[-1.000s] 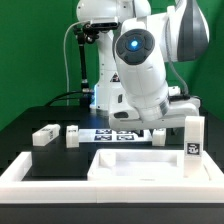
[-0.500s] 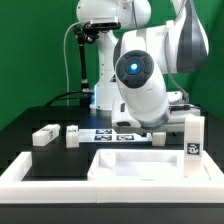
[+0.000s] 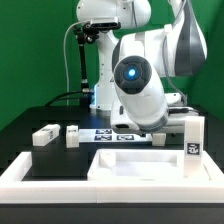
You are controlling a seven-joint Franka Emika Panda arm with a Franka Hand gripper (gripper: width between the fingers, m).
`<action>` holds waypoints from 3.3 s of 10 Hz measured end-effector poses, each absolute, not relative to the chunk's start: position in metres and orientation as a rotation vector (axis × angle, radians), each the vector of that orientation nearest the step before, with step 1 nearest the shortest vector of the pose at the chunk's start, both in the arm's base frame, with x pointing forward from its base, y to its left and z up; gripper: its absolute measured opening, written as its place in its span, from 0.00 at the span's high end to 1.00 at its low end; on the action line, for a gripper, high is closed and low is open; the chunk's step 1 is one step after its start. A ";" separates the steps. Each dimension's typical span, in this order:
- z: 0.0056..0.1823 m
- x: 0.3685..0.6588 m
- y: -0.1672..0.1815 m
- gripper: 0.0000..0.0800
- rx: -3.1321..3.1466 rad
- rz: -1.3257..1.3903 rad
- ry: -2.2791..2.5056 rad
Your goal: Assemble desk
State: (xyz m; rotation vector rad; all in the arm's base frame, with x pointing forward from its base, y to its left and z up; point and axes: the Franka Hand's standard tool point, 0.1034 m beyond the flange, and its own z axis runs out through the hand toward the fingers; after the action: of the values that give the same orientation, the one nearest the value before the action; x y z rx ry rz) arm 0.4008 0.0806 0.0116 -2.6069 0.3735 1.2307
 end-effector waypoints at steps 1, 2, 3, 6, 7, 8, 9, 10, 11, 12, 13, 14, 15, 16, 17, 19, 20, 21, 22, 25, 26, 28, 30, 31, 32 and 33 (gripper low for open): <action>0.011 0.401 0.080 0.19 -2.609 1.229 0.373; 0.011 0.401 0.080 0.34 -2.608 1.230 0.373; 0.011 0.401 0.080 0.34 -2.608 1.230 0.373; 0.011 0.401 0.080 0.64 -2.608 1.231 0.373; 0.011 0.401 0.080 0.64 -2.608 1.231 0.373; 0.011 0.401 0.080 0.64 -2.608 1.231 0.373; 0.011 0.401 0.080 0.64 -2.608 1.231 0.373; 0.011 0.401 0.080 0.64 -2.608 1.231 0.373; 0.016 0.403 0.076 0.64 -2.618 1.241 0.352; 0.036 0.417 0.066 0.64 -2.654 1.221 0.309; 0.062 0.433 0.053 0.64 -2.652 1.171 0.259; 0.083 0.445 0.044 0.64 -2.652 1.138 0.249; 0.106 0.459 0.037 0.64 -2.683 1.085 0.219; 0.111 0.458 0.035 0.64 -2.685 1.077 0.226; 0.104 0.460 0.035 0.64 -2.701 1.044 0.233; 0.106 0.471 0.032 0.64 -2.788 0.835 0.251; 0.123 0.477 0.023 0.64 -2.788 0.770 0.213; 0.148 0.508 0.005 0.64 -2.813 0.634 0.201; 0.162 0.537 -0.010 0.64 -2.852 0.467 0.152; 0.166 0.551 -0.019 0.64 -2.933 0.141 0.166; 0.166 0.553 -0.022 0.64 -2.954 0.042 0.180; 0.170 0.569 -0.035 0.64 -2.963 -0.147 0.172; 0.196 0.608 -0.051 0.64 -2.949 -0.331 0.179; 0.201 0.619 -0.057 0.64 -2.916 -0.374 0.211; 0.201 0.623 -0.065 0.64 -2.938 -0.520 0.227; 0.198 0.620 -0.068 0.64 -2.955 -0.602 0.233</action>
Offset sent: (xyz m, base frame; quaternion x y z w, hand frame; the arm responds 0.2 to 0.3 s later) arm 0.0000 0.0000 0.0000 0.0000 0.0000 0.0000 1.0000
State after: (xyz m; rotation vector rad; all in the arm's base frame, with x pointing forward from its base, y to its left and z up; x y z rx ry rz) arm 0.6196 -0.0676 0.1977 -2.9546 0.2334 -0.6017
